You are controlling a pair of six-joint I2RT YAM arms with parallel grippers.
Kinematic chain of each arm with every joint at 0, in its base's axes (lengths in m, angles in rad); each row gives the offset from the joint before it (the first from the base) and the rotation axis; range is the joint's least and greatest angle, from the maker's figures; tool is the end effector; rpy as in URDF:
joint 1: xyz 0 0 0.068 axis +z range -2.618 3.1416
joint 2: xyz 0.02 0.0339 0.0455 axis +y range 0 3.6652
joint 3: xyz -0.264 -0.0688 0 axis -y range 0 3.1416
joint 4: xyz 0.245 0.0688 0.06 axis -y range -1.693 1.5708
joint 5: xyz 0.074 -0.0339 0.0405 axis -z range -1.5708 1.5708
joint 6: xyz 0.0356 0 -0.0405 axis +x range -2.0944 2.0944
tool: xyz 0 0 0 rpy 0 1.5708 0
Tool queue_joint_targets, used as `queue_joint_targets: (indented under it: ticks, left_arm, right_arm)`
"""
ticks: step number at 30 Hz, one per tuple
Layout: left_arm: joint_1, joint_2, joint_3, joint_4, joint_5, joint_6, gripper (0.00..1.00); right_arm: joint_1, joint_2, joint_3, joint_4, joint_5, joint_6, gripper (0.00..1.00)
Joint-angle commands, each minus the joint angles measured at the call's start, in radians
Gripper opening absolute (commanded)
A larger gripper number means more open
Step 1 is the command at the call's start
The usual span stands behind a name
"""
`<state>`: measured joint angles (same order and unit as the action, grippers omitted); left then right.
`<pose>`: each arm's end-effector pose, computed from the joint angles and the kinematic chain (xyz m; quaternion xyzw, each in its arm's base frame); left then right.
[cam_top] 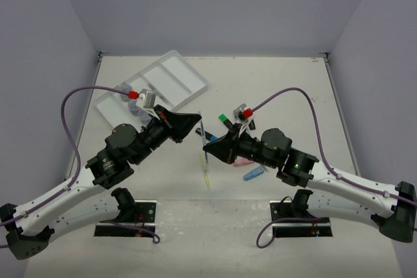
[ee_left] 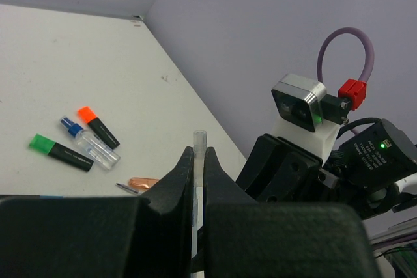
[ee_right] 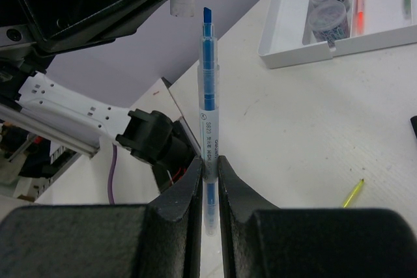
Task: Sort the stationery into containers
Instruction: Close the pen cap on the pen.
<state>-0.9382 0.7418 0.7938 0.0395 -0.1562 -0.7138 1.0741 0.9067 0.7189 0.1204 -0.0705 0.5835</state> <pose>0.1083 -0.1384 0.3745 0.0180 0.6742 -0.5058 0.5378 0.1019 0.1932 0.3272 -0.2006 0.7024 0.5205 0.4422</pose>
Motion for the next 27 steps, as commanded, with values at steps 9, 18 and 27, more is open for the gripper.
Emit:
queue_joint_targets:
  ticks: [9, 18, 27]
  left_arm:
    - [-0.001, 0.021, 0.041, 0.06, -0.03, 0.028, 0.0]
    - [-0.001, 0.037, 0.036, 0.072, -0.029, 0.025, 0.0]
    - [-0.001, 0.039, 0.03, 0.079, -0.022, 0.024, 0.0]
  right_arm:
    - [0.003, -0.007, 0.043, 0.026, -0.028, 0.005, 0.0]
    - [0.003, -0.028, 0.043, -0.01, 0.034, 0.015, 0.0]
    - [0.004, -0.037, 0.051, -0.024, 0.06, 0.016, 0.0]
